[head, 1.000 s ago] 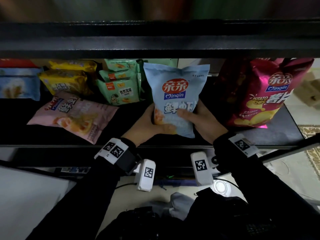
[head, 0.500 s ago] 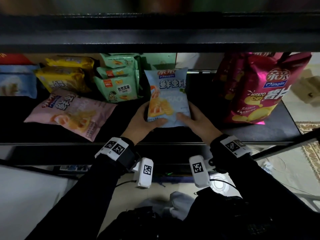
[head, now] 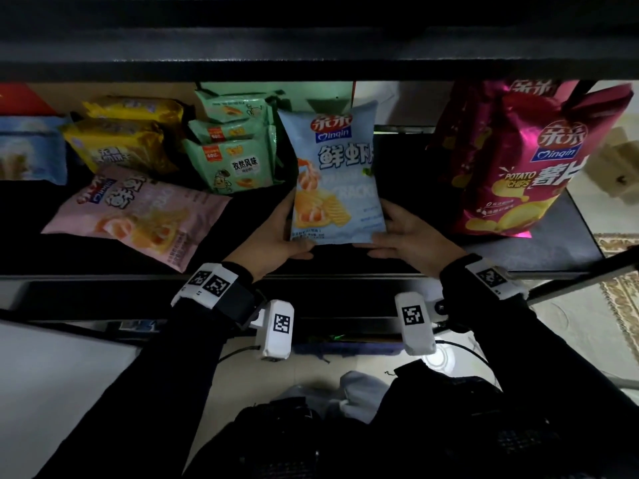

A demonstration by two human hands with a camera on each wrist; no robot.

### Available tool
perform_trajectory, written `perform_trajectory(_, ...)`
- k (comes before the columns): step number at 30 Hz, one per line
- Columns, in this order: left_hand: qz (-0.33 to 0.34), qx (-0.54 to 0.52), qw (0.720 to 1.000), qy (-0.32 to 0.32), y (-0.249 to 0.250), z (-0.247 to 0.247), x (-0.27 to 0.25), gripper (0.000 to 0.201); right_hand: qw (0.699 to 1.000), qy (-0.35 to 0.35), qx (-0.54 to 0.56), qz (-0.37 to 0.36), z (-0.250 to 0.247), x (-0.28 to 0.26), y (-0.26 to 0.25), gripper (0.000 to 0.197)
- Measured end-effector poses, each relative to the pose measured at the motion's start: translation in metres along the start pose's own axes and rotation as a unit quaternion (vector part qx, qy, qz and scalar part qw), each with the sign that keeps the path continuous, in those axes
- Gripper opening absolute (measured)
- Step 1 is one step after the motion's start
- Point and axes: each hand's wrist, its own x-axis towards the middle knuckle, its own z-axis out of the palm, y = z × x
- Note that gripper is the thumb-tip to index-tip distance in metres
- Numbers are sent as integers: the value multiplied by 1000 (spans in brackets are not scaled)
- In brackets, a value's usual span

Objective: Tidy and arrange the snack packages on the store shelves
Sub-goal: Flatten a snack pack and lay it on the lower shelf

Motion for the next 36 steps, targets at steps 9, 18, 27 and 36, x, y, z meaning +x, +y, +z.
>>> perform_trajectory(9, 113, 43, 989, 83, 44, 31, -2, 102, 953, 190, -3, -238, 19, -3, -39, 59)
perform_trajectory(18, 21, -308, 949, 57, 71, 38, 11, 48, 915, 222, -97, -323, 37, -15, -42, 43)
perform_trajectory(27, -2, -257, 965, 52, 54, 24, 5, 57, 982, 130, -38, -134, 23, -8, -27, 54)
perform_trajectory(36, 20, -190, 974, 122, 59, 32, 4, 69, 993, 84, -5, -85, 18, -6, -4, 65)
